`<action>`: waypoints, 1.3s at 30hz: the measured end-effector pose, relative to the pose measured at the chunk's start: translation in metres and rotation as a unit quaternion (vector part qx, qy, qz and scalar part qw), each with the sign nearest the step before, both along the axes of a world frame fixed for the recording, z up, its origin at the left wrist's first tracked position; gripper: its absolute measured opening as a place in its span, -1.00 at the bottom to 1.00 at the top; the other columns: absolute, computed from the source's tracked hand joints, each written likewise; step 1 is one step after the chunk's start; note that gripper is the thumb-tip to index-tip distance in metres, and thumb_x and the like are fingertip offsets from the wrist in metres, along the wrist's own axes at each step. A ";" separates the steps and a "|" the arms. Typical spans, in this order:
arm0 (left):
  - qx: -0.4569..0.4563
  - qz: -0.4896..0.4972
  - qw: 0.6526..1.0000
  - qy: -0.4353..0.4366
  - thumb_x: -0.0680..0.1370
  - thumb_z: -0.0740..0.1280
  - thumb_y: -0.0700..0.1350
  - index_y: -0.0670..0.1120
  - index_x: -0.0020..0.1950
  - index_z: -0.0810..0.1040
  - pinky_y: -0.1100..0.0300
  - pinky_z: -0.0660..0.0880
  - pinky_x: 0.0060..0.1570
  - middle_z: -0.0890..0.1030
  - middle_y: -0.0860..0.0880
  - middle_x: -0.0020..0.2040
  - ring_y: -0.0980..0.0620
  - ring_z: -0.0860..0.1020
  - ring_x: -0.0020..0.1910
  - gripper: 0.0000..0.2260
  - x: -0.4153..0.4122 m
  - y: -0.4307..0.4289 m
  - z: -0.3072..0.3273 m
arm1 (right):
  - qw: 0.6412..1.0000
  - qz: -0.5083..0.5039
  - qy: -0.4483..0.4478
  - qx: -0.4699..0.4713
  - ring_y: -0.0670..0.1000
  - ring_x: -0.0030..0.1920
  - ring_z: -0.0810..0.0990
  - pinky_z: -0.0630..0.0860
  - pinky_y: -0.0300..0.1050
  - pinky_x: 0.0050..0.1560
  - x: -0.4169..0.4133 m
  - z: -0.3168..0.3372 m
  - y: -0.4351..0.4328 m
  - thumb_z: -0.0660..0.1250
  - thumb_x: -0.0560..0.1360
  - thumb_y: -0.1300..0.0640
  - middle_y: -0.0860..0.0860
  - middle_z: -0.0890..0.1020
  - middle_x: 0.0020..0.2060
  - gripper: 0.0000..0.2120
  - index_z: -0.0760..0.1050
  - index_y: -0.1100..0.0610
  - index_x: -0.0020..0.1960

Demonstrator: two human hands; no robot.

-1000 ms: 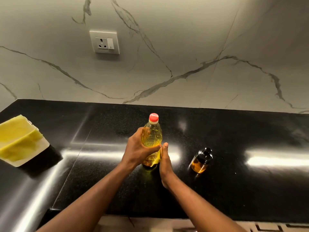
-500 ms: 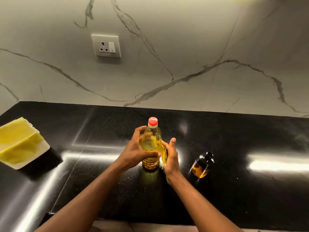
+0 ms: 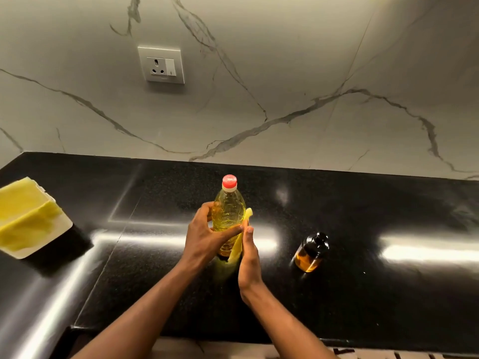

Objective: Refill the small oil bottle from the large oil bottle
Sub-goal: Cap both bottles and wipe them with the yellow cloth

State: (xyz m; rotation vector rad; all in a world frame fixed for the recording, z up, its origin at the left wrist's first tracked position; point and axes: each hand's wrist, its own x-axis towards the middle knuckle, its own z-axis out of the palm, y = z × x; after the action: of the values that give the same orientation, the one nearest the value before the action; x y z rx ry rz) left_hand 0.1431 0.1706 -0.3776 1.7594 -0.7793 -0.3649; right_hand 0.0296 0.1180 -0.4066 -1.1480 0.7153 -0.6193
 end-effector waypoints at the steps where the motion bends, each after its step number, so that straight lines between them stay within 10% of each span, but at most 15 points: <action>1: -0.001 -0.005 1.000 -0.003 0.22 0.57 0.45 0.13 0.30 0.48 0.13 0.65 0.11 0.62 0.14 0.17 0.23 0.60 0.17 -0.23 0.000 0.000 0.001 | 1.000 -0.001 0.002 0.007 0.08 0.44 0.59 0.43 0.23 0.52 0.004 0.002 -0.007 0.12 0.57 -0.52 0.03 0.64 0.40 -0.33 0.44 -0.21 0.54; 6: -0.001 -0.008 1.000 -0.004 0.24 0.57 0.43 0.10 0.33 0.49 0.09 0.66 0.13 0.62 0.12 0.20 0.19 0.60 0.21 -0.22 0.001 0.000 0.000 | 0.998 -0.002 0.022 0.051 0.09 0.32 0.67 0.49 0.26 0.47 0.014 0.000 -0.019 0.11 0.42 -0.67 0.06 0.72 0.27 -0.13 0.58 -0.08 0.43; 13: 0.025 -0.012 0.999 -0.018 0.30 0.64 0.24 0.18 0.25 0.52 0.40 0.54 0.03 0.66 0.21 0.12 0.39 0.58 0.13 -0.40 0.004 0.002 0.005 | 1.000 -0.010 0.019 0.006 -0.23 0.52 0.41 0.28 -0.10 0.57 -0.012 0.008 0.025 0.05 0.52 -0.54 -0.19 0.47 0.53 -0.18 0.24 -0.16 0.67; 18: 0.023 -0.035 0.999 0.000 0.33 0.68 0.09 0.16 0.27 0.54 0.41 0.55 0.04 0.67 0.19 0.14 0.36 0.59 0.15 -0.43 0.007 0.003 0.006 | 0.999 -0.022 0.030 0.036 0.12 0.33 0.67 0.51 0.28 0.45 0.014 0.001 -0.023 0.05 0.52 -0.59 0.09 0.70 0.29 -0.20 0.51 -0.09 0.49; 24: 0.012 -0.047 0.999 0.010 0.37 0.66 0.02 0.22 0.27 0.51 0.41 0.57 0.00 0.66 0.20 0.15 0.37 0.60 0.16 -0.45 0.005 0.002 0.004 | 0.998 0.003 0.019 0.052 0.12 0.35 0.66 0.48 0.28 0.48 0.009 0.000 -0.014 0.07 0.48 -0.63 0.07 0.70 0.30 -0.18 0.53 -0.11 0.47; 31: 0.010 -0.057 0.998 0.022 0.39 0.64 0.11 0.07 0.37 0.54 0.21 0.61 0.14 0.67 0.15 0.20 0.22 0.62 0.22 -0.40 0.011 0.006 0.003 | 0.998 -0.016 -0.006 -0.053 -0.22 0.53 0.40 0.34 -0.26 0.49 0.004 0.022 -0.008 0.00 0.63 -0.44 -0.20 0.38 0.58 -0.25 0.14 -0.09 0.71; 35: -0.005 -0.060 0.998 0.035 0.40 0.64 0.01 0.11 0.32 0.53 0.33 0.61 0.02 0.68 0.13 0.17 0.27 0.63 0.18 -0.46 0.004 0.004 0.005 | 0.999 0.009 0.041 -0.012 0.05 0.37 0.63 0.53 0.19 0.45 0.012 0.014 -0.024 0.05 0.51 -0.62 0.04 0.66 0.36 -0.16 0.46 -0.10 0.54; 39: -0.009 -0.062 0.998 0.021 0.40 0.63 0.14 0.08 0.44 0.49 0.18 0.60 0.20 0.65 0.18 0.23 0.22 0.61 0.25 -0.34 0.003 0.005 0.003 | 0.994 0.022 0.094 -0.041 -0.05 0.39 0.59 0.44 0.09 0.50 -0.006 0.006 -0.006 -0.06 0.44 -0.65 -0.06 0.65 0.36 -0.11 0.48 -0.15 0.52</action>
State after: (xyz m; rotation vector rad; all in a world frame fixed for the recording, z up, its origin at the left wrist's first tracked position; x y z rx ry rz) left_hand 0.1462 0.1759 -0.3742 1.6852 -0.8610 -0.4761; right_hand 0.0236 0.1124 -0.4010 -1.3073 0.8289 -0.5110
